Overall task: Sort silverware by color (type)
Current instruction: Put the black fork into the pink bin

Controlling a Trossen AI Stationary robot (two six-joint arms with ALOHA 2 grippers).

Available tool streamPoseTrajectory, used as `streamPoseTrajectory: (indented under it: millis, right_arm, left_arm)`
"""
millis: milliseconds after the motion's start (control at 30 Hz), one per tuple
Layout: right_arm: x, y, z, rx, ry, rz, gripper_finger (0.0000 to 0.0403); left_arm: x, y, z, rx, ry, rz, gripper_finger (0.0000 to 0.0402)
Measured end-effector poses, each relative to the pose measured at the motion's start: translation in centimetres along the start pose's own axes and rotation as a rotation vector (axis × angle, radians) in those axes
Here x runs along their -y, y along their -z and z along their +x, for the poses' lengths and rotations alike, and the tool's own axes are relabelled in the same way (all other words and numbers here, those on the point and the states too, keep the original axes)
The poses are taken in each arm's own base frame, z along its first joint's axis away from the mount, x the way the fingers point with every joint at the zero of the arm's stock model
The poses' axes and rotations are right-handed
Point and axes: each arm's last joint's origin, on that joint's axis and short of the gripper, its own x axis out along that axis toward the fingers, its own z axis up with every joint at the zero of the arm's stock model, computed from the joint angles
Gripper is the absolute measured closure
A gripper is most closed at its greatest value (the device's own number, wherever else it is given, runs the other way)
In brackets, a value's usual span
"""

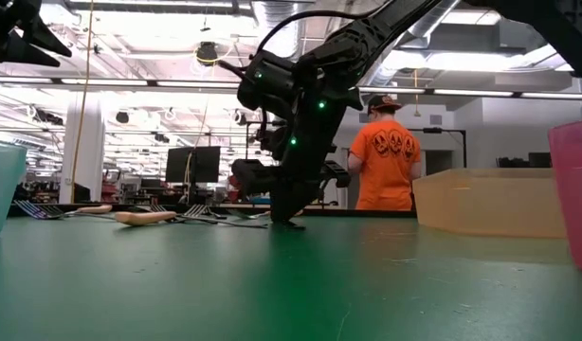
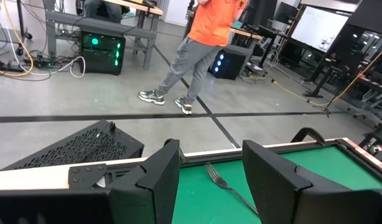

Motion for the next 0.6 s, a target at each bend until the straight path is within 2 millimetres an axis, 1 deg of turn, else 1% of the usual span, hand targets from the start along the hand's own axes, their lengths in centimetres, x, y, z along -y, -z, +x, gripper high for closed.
streamPoseTrajectory:
  millis: [67,200,400,600]
  right_arm:
    - [-0.1,0.1,0.0,0.004,-0.001,-0.009,0.0325]
    - [-0.1,0.1,0.1,0.000,-0.002,-0.039,0.0379]
    - [-0.2,0.3,0.1,-0.010,-0.010,-0.065,0.0376]
    - [-0.2,-0.4,-1.5,0.015,-0.030,-0.129,0.0379]
  left_arm:
    - [0.0,0.0,0.0,0.000,0.000,0.000,0.0243]
    - [0.0,0.0,0.0,0.000,0.000,0.000,0.0243]
    - [0.0,0.0,0.0,0.000,0.000,0.000,0.0243]
    - [0.0,0.0,0.0,0.000,0.000,0.000,0.0243]
